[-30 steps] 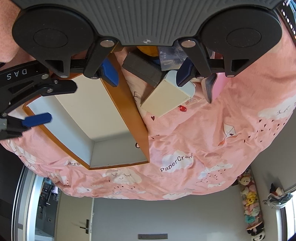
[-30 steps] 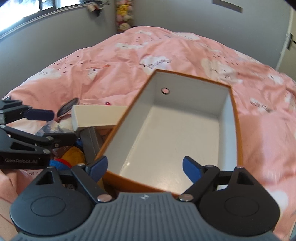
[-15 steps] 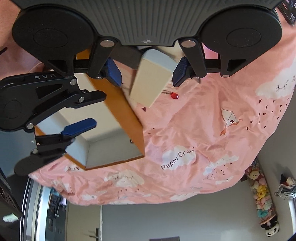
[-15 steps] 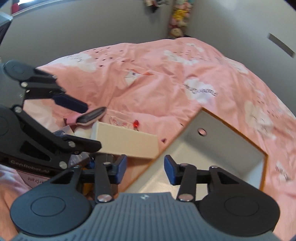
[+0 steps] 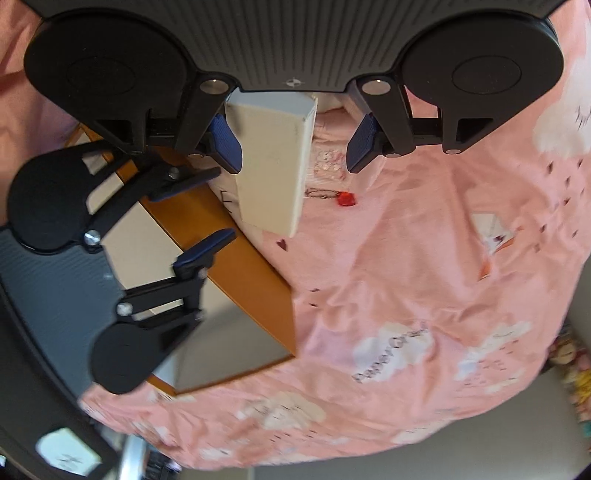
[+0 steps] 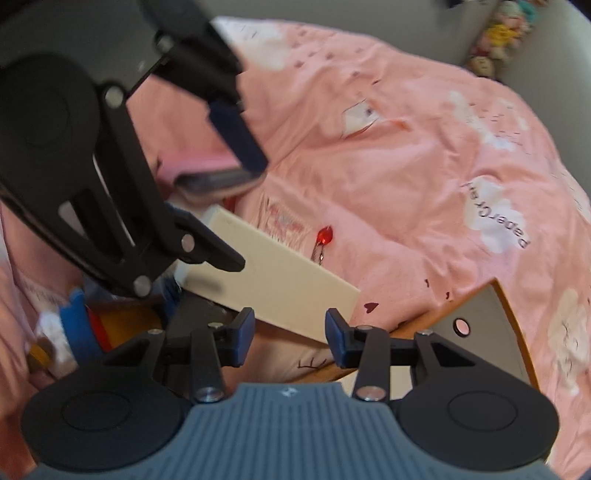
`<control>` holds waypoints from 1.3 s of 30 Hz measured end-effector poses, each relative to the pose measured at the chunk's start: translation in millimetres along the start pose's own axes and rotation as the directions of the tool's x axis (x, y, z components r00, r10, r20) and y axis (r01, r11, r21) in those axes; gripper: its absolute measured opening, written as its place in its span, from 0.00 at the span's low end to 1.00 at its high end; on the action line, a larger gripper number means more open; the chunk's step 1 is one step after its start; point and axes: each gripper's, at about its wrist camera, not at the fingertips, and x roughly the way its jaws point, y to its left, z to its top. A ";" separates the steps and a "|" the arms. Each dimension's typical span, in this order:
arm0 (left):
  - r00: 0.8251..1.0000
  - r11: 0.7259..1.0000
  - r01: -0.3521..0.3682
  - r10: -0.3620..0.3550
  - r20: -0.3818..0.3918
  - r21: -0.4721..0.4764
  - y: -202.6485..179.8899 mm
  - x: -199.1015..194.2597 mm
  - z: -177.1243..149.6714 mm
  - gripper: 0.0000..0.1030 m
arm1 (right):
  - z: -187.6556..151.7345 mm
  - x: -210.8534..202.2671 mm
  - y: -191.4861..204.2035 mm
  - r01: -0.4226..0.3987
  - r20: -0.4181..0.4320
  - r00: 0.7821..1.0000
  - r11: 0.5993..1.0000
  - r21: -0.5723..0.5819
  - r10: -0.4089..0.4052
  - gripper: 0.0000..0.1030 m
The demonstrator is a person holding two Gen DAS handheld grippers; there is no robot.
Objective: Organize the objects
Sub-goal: 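Grasp the cream rectangular case with the left tool and lift it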
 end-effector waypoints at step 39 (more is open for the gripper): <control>0.989 1.000 -0.012 0.016 -0.146 0.027 3.6 65.9 16.9 0.68 | -0.9 6.9 -41.2 -0.055 -0.010 0.998 0.996 0.077 0.056 0.29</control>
